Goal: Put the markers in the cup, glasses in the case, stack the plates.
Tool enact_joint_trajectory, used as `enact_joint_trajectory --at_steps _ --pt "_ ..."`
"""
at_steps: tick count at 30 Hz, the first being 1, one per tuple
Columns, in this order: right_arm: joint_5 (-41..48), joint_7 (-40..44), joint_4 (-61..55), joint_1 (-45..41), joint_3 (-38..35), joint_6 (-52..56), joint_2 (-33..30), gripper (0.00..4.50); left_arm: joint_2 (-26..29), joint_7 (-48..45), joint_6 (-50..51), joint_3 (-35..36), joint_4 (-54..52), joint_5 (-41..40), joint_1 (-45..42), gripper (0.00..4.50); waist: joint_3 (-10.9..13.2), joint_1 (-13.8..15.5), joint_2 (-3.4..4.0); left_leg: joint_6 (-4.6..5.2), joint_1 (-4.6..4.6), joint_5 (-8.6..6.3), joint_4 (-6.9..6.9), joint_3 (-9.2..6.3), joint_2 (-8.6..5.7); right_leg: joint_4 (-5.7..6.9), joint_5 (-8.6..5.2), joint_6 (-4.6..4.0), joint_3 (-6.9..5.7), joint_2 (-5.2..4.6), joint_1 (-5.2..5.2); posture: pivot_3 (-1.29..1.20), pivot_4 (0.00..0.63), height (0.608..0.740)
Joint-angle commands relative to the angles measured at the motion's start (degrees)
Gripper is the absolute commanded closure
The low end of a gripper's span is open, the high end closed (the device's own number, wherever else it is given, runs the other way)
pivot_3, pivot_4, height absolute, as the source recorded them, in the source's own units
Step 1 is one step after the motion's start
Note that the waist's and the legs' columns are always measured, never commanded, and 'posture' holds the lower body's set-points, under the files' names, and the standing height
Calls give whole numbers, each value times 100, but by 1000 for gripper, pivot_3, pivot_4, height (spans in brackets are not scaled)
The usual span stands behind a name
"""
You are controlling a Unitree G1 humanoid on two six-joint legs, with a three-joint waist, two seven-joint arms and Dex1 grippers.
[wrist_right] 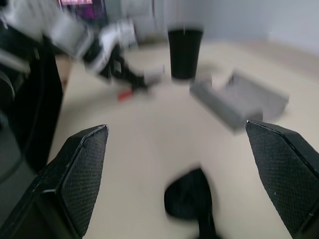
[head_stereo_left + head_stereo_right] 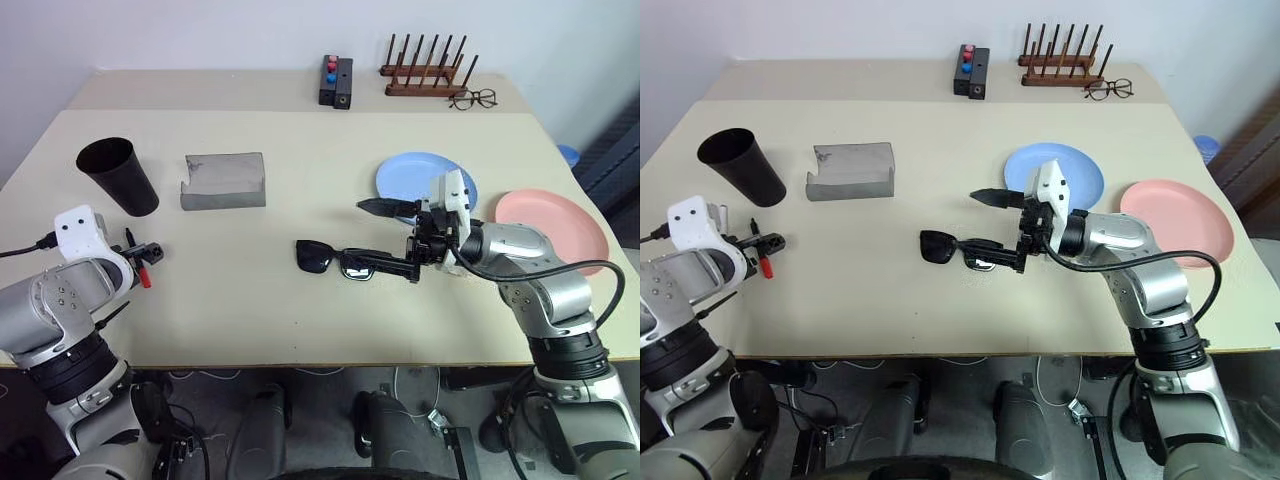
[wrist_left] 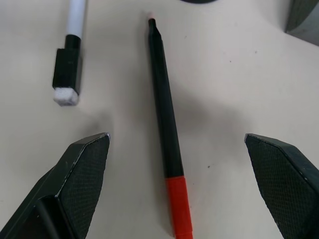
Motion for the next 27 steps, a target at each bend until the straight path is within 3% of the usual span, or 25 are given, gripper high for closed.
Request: enact_joint_trajectory --at_steps 1,14,17,24,27 --pt "160 -30 -294 -276 -75 433 -168 27 -17 -36 44 -55 -123 80 -148 0 0 -5 -1 0 0 0 0 0 0 0 0 0 0 0 0 0 150 740" --pt "124 -77 -455 -260 -38 595 -101 27 -546 192 48 119 -187 404 -189 0 2 -5 -6 1 -3 0 6 -2 0 0 1 1 0 0 1 0 150 740" --pt "131 -74 -455 -251 -48 585 -93 0 -593 183 48 152 -194 436 -191 889 1 -6 -6 1 -1 0 5 -2 0 1 1 2 0 0 1 0 150 740" --pt "162 -110 -466 -258 -61 652 -83 0 -654 102 48 159 -141 464 -217 4471 1 1 -6 1 -3 0 8 -3 -1 1 0 1 0 0 2 0 150 740" --pt "157 -130 -449 -273 -64 656 -77 0 -703 97 48 171 -161 477 -237 4471 1 2 -6 1 -2 0 8 -3 -1 1 0 0 0 0 3 0 150 740"
